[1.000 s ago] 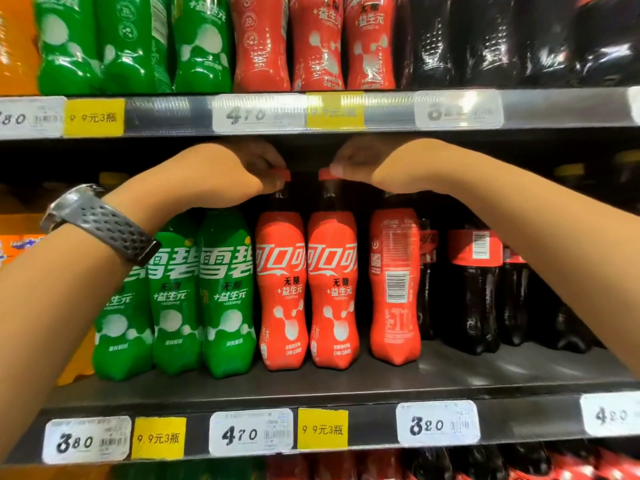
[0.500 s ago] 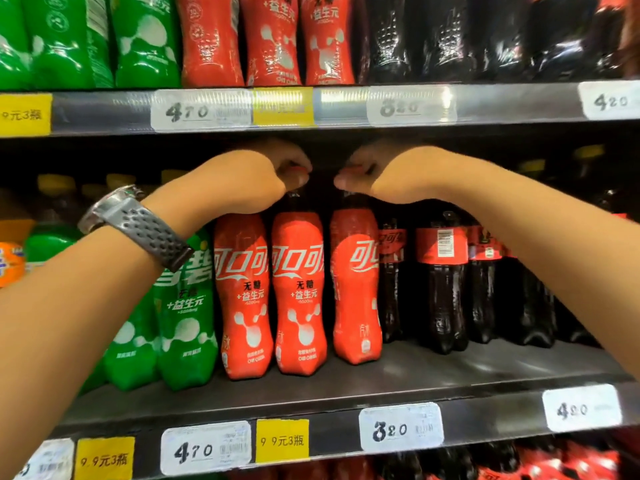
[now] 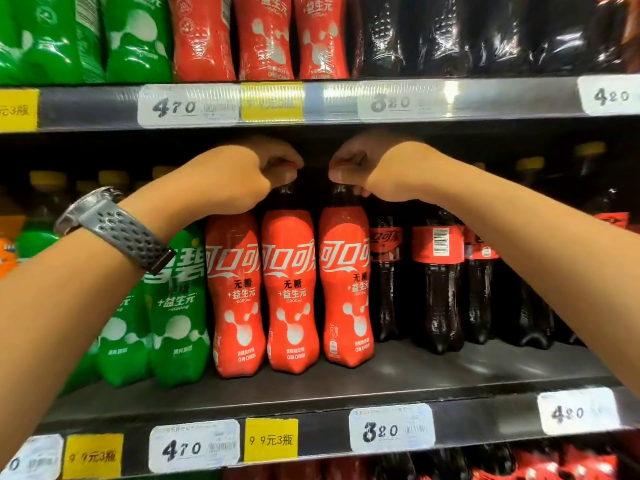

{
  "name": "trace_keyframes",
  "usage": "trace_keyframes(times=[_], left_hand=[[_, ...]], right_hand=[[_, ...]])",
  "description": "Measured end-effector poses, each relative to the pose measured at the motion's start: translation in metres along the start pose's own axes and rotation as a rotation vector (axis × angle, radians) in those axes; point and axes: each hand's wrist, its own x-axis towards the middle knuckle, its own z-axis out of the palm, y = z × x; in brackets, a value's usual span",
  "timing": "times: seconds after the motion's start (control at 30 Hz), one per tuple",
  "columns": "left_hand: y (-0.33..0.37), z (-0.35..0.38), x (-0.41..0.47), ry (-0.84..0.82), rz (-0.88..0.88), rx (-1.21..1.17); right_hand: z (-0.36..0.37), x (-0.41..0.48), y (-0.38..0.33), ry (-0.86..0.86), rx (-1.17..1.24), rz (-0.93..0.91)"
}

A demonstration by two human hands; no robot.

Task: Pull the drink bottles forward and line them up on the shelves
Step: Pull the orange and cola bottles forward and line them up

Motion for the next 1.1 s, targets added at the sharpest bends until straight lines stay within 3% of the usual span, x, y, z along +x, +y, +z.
trace_keyframes(times=[0.37,0.53,0.87,1.1], left_hand=[[0.031,-0.003,0.006,0.034,-0.077,-0.040],[0.077,0.024,0.032,-0.007,-0.043,0.105],[0.122,0.061,0.090,-0.323,-0.089,0.414],[0.135,0.056,0.087,-0.261,-0.124,0.416]], right_hand=[[-0.016,-0.013,-0.001,0.007,-0.125,0.000],[-0.038,-0.030,0.041,-0.041,-0.442,0.131],[-0.056,-0.043,0.081,-0.097,-0.339,0.097],[-0.059,-0.041,0.083,-0.129,-0.295,0.058]])
